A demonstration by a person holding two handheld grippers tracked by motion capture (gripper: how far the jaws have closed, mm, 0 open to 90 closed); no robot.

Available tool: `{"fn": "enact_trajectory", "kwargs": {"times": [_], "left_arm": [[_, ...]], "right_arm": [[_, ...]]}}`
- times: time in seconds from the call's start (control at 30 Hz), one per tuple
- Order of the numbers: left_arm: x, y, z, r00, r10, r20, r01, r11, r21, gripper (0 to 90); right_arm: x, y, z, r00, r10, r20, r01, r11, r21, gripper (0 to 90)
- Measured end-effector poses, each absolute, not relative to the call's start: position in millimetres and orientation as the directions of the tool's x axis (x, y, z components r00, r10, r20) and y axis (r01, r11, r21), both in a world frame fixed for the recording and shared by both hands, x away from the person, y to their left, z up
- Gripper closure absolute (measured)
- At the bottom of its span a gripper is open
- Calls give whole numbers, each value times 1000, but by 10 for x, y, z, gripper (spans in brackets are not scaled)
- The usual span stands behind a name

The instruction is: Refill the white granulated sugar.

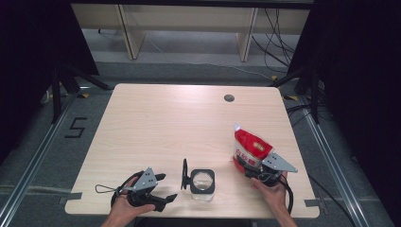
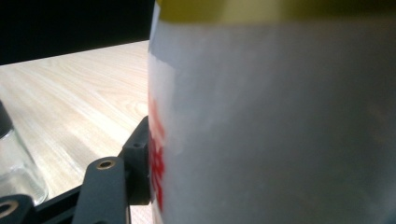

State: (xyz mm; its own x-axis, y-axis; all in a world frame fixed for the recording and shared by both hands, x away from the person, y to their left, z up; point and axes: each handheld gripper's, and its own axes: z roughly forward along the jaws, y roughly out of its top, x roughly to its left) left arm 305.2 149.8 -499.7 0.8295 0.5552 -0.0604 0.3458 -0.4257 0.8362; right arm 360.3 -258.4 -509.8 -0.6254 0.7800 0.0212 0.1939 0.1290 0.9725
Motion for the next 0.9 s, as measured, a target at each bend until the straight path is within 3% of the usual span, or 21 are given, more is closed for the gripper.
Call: {"fn": "enact_trajectory", "kwargs": {"times": [0.3, 0.47, 0.6, 0.9], "left_arm": [[3052, 1509, -4998, 829, 555, -68, 347, -417, 840, 187], [3048, 1510, -5005, 829, 554, -68, 347, -416, 840, 187], [3053, 1527, -4989, 826, 561, -59, 346, -422, 838, 187], [3062, 1533, -4998, 822, 564, -75, 359, -411, 838, 187]], "right_arm": [[3533, -2643, -4990, -615, 787, -54, 143, 179, 974, 409], [3452, -2644, -4857, -616, 778, -127, 67, 212, 975, 409], [3351, -2616, -4721, -601, 753, -270, 15, 348, 937, 410], [3170, -2496, -4574, -600, 665, -444, -56, 519, 853, 411]]}}
